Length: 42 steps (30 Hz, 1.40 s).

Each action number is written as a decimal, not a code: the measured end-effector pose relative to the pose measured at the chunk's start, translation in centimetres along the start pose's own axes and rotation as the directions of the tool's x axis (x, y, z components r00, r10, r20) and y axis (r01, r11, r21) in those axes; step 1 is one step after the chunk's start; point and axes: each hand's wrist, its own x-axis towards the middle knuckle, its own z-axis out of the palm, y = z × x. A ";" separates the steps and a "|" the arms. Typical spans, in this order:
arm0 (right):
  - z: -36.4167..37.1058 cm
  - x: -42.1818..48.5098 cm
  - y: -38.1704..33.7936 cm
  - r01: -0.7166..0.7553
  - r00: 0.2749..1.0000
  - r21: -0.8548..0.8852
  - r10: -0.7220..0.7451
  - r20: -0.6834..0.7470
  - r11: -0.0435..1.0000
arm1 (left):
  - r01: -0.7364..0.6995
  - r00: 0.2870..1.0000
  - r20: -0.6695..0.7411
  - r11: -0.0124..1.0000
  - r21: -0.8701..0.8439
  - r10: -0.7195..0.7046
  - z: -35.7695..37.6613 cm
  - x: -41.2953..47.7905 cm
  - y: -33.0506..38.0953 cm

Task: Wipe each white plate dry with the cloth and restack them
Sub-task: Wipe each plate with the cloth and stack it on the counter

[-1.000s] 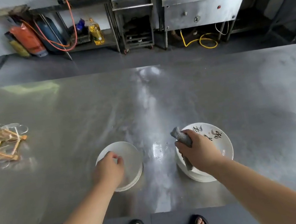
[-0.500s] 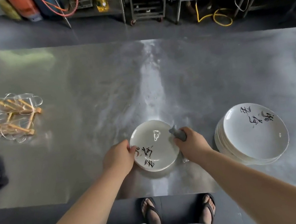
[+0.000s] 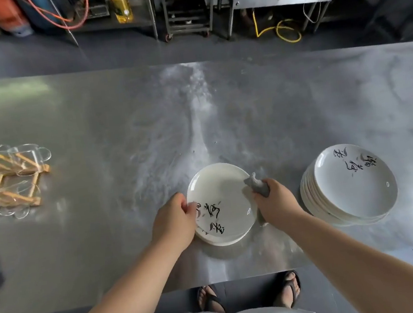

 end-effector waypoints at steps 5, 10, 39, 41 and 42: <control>-3.1 -1.3 -4.8 0.123 0.992 0.052 -0.124 0.004 0.991 | 0.265 0.953 0.299 0.612 -0.745 -0.050 -4.7 0.2 3.7; -5.6 -3.2 -8.7 0.236 0.970 0.063 -0.231 -0.078 0.970 | 0.336 0.915 0.379 0.255 -0.907 0.142 -9.4 -0.1 6.0; -5.1 -10.5 -18.0 0.811 0.482 -0.539 -0.783 0.394 0.228 | 0.197 0.824 0.279 0.213 -0.957 0.493 -16.9 -3.1 10.9; -6.5 -9.9 -18.6 0.701 0.569 -0.662 -0.769 0.292 0.267 | 0.194 0.805 0.288 0.229 -0.954 0.518 -16.9 -3.4 10.8; -7.2 -9.7 -19.1 0.649 0.603 -0.699 -0.763 0.232 0.300 | 0.182 0.793 0.286 0.238 -0.954 0.538 -16.9 -3.6 10.8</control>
